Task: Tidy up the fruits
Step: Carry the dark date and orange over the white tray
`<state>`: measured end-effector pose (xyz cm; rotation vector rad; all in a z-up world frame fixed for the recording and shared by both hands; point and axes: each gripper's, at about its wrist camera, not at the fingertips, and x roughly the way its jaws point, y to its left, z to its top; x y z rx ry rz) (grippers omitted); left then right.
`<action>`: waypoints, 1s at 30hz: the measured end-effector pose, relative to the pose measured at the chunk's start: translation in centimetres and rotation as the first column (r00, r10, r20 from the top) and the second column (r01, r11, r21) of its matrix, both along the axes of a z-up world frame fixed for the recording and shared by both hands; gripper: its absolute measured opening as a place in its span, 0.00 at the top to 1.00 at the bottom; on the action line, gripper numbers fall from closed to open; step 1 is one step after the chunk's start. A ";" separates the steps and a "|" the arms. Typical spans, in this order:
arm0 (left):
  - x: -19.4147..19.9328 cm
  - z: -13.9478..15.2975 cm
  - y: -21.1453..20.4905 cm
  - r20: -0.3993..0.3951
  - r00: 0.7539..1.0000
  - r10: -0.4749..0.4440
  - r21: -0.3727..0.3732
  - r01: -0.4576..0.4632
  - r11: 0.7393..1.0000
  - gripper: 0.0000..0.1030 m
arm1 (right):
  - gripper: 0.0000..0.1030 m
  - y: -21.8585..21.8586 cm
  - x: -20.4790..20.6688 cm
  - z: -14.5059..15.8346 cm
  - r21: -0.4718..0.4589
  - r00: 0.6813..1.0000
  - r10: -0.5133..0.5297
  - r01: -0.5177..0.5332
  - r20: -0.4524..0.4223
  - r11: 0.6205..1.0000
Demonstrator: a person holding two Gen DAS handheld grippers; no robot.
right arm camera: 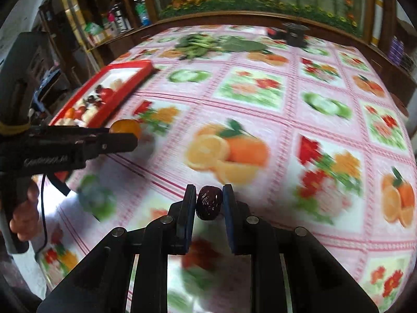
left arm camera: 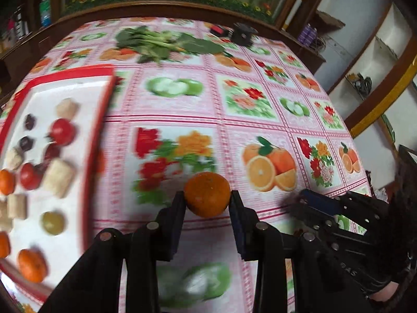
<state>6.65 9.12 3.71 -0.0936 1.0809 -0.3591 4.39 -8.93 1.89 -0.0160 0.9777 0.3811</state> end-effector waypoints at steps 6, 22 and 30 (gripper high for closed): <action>-0.4 1.6 6.3 0.032 0.995 0.093 -0.003 -0.093 0.996 0.64 | 0.80 5.9 1.6 1.6 0.037 0.997 0.077 -0.078 0.019 0.996; -3.4 1.6 18.6 0.060 0.974 0.216 0.089 -0.221 0.971 0.64 | 0.81 21.2 1.8 3.0 0.048 0.932 0.360 -0.362 0.043 0.931; -4.3 0.4 19.7 0.025 0.973 0.231 0.069 -0.232 0.970 0.64 | 0.81 23.1 1.3 0.7 0.044 0.910 0.413 -0.411 -0.033 0.911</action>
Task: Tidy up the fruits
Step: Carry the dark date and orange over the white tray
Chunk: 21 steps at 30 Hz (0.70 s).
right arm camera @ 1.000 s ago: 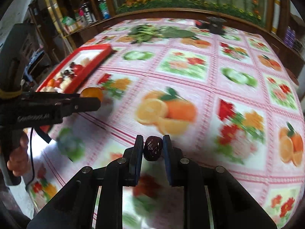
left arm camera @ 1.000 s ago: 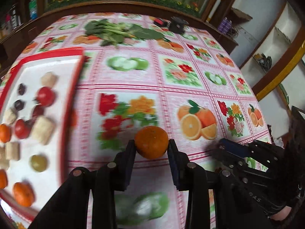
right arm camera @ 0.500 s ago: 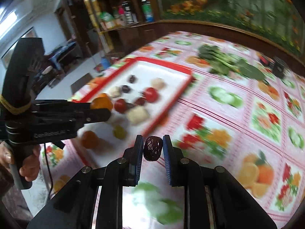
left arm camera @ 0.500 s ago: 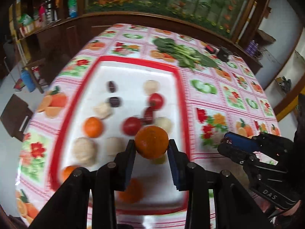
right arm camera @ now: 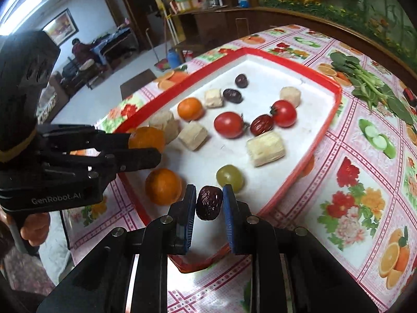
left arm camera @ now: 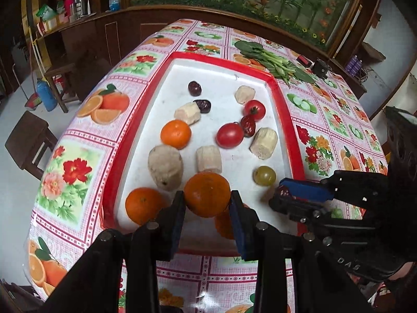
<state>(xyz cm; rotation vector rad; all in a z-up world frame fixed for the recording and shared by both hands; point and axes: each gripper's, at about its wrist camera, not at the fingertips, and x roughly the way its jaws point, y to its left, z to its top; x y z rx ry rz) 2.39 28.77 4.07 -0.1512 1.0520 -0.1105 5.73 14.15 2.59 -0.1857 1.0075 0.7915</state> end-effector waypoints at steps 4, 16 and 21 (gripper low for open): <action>0.1 -0.5 0.0 -0.010 1.000 -0.001 -0.015 0.001 1.000 0.64 | 0.81 0.0 0.3 -0.6 -0.017 1.000 -0.011 0.011 -0.006 1.000; 1.8 -1.4 1.5 -0.059 0.996 0.061 -0.114 -0.068 0.991 0.63 | 0.80 0.3 2.0 -1.4 -0.053 0.999 -0.031 0.032 0.018 0.998; 2.8 -2.0 2.0 -0.113 0.989 0.091 -0.160 -0.108 0.981 0.63 | 0.80 0.3 2.0 -1.4 -0.062 0.999 -0.029 0.030 0.028 0.998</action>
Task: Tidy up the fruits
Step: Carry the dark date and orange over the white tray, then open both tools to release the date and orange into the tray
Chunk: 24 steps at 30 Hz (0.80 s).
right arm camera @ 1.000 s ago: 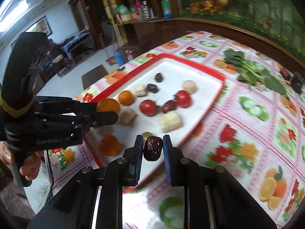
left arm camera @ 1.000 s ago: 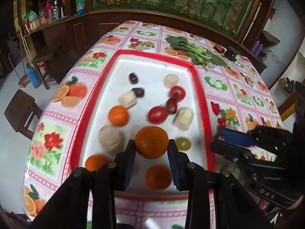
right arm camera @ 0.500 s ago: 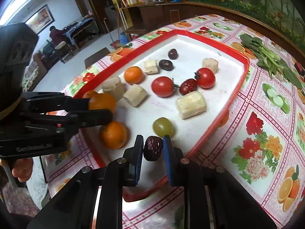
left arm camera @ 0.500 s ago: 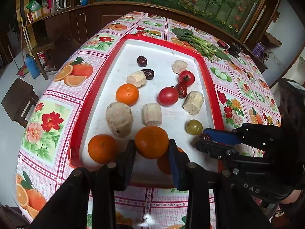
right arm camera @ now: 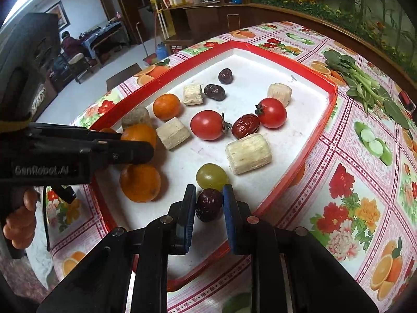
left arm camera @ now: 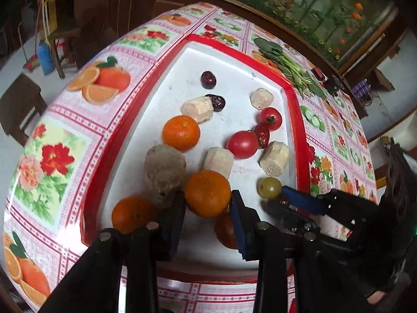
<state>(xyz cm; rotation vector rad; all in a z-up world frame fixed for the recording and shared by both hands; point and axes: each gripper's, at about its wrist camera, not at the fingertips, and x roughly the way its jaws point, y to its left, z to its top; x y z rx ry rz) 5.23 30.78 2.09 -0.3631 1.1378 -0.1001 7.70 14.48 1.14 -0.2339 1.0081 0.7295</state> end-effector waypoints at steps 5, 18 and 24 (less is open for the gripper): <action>-0.9 0.0 0.7 -0.007 1.000 -0.010 -0.026 0.010 1.000 0.62 | 0.80 -0.1 -0.3 0.1 0.002 1.000 0.007 -0.007 0.006 1.000; 1.8 -0.6 -0.4 -0.116 0.993 0.003 -0.044 -0.008 0.999 0.49 | 0.80 0.3 -0.3 -0.1 -0.027 1.000 0.006 -0.005 0.028 1.000; 1.9 -0.4 -1.2 -0.121 0.993 -0.008 -0.010 0.007 1.000 0.44 | 0.78 0.3 -0.3 -0.1 -0.024 1.000 0.001 0.000 0.029 1.000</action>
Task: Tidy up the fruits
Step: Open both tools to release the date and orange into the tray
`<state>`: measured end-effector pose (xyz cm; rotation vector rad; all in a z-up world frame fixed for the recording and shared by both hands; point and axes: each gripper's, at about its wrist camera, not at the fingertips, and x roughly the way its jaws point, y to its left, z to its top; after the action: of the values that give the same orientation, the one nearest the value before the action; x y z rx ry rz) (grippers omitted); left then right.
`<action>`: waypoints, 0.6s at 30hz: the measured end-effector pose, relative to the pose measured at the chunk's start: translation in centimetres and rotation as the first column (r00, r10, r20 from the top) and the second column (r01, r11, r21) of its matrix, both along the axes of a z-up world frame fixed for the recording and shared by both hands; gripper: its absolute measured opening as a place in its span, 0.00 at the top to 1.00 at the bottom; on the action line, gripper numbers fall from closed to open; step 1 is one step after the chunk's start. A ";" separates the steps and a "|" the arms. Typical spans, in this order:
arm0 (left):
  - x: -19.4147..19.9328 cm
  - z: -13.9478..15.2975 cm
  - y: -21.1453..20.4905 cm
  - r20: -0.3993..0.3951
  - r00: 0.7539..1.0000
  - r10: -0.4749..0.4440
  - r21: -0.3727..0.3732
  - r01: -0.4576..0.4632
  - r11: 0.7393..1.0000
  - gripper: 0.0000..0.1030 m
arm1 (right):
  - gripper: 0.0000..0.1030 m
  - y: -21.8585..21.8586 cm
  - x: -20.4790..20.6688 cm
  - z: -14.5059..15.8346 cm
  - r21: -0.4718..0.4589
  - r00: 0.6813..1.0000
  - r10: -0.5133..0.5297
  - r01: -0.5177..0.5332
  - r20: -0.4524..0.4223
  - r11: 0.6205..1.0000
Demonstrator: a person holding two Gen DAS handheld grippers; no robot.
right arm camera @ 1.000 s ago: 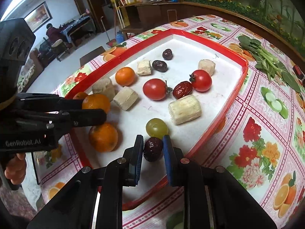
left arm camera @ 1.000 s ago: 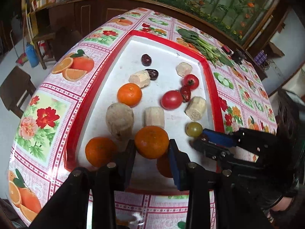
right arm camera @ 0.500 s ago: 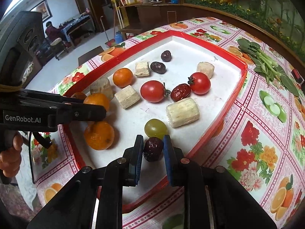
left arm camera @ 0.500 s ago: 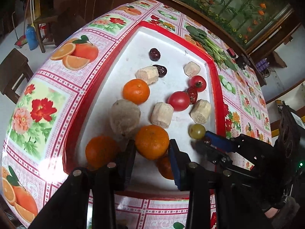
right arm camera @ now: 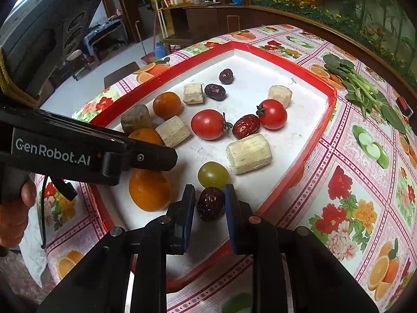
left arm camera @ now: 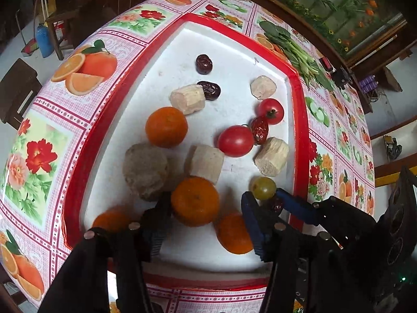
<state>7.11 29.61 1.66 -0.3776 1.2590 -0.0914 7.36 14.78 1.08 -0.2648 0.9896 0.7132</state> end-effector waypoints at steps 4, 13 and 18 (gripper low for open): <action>-0.3 0.0 -0.1 -0.006 1.000 0.003 0.001 -0.003 1.000 0.41 | 0.71 -0.1 -0.2 0.1 0.015 1.000 0.004 -0.004 -0.006 1.000; -2.3 0.6 -0.6 0.032 0.999 0.000 -0.012 0.000 1.000 0.37 | 0.64 -0.5 -1.1 1.1 0.020 1.000 -0.012 0.011 0.021 1.000; -3.3 1.7 -2.0 0.087 0.996 -0.012 0.047 0.008 0.999 0.35 | 0.54 -1.4 -2.2 2.3 0.027 0.997 -0.037 0.035 0.061 0.999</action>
<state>3.81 27.59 3.38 -0.3238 1.1747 -0.0859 5.17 13.41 3.39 -0.2444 0.9234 0.6807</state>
